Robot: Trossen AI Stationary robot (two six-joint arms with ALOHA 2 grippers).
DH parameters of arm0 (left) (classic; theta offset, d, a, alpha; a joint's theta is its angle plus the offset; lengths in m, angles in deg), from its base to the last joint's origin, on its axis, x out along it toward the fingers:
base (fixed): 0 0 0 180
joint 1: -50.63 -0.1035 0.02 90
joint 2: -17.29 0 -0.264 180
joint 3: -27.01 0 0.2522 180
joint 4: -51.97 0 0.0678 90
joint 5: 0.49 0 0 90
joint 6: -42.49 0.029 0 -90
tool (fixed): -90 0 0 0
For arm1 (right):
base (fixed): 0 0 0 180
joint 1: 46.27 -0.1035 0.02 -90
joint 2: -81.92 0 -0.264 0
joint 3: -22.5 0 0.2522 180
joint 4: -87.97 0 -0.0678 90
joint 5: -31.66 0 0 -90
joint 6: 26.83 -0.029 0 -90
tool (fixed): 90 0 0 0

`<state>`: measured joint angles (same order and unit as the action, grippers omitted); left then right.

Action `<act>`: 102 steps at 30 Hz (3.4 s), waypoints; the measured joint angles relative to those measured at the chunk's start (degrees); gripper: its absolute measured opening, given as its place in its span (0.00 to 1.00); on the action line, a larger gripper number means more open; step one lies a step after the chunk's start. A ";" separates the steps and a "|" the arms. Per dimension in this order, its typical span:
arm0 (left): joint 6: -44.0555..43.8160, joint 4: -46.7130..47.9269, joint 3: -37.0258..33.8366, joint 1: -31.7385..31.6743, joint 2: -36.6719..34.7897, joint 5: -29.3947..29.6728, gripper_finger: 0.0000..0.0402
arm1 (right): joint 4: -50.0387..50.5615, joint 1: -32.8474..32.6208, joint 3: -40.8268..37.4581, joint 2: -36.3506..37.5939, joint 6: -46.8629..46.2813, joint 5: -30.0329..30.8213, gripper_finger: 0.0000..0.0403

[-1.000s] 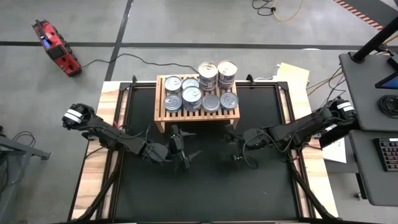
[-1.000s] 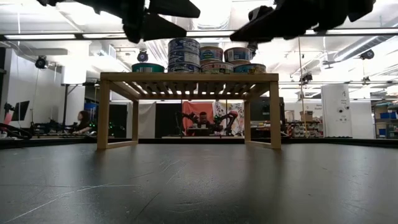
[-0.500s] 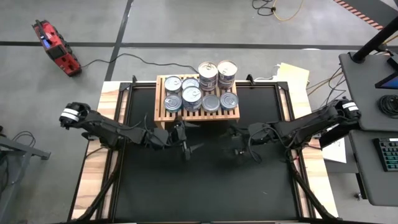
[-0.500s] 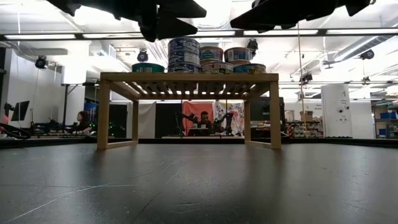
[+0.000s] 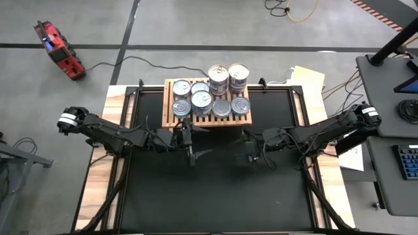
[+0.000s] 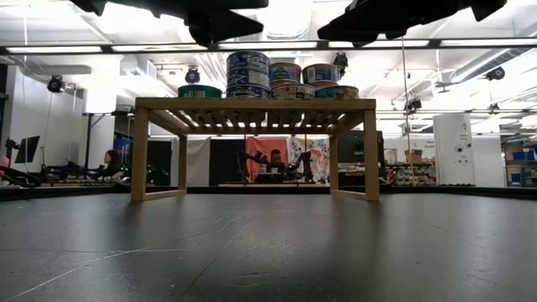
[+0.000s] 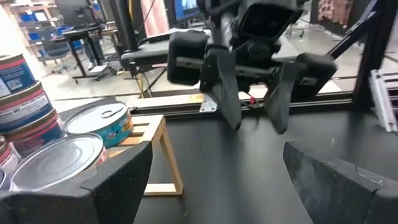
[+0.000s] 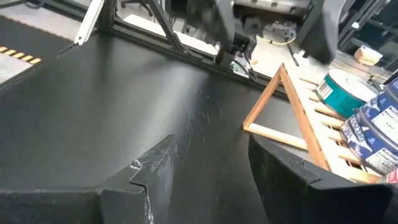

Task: Stack canned seafood by type on shelf
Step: Return to Home Position

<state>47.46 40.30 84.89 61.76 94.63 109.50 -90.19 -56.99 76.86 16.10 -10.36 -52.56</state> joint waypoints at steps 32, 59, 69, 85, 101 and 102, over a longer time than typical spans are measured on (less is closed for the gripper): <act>0.57 10.42 -11.53 2.16 -31.08 -2.63 0.86 | 3.21 0.00 -6.96 20.19 2.60 0.02 0.42; 1.17 6.60 -33.77 2.12 -65.45 0.65 0.86 | 11.95 0.00 -21.41 59.88 1.44 0.41 0.33; -0.05 6.58 -39.94 2.10 -75.39 0.54 0.86 | 11.43 0.17 -27.43 64.39 0.11 2.38 0.30; -2.07 8.78 -43.52 1.99 -76.94 4.99 0.86 | 1.20 0.26 -37.14 65.77 -0.46 3.29 0.23; -6.30 11.48 -43.45 1.99 -76.53 4.99 0.86 | 0.72 0.26 -39.89 65.10 -4.76 4.75 0.16; -7.52 11.52 -43.42 1.99 -76.36 4.99 0.86 | 0.81 0.26 -39.89 64.86 -5.93 4.74 0.17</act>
<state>39.94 51.82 41.46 63.75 18.28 114.49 -89.38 -56.73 36.97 80.96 -16.29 -47.82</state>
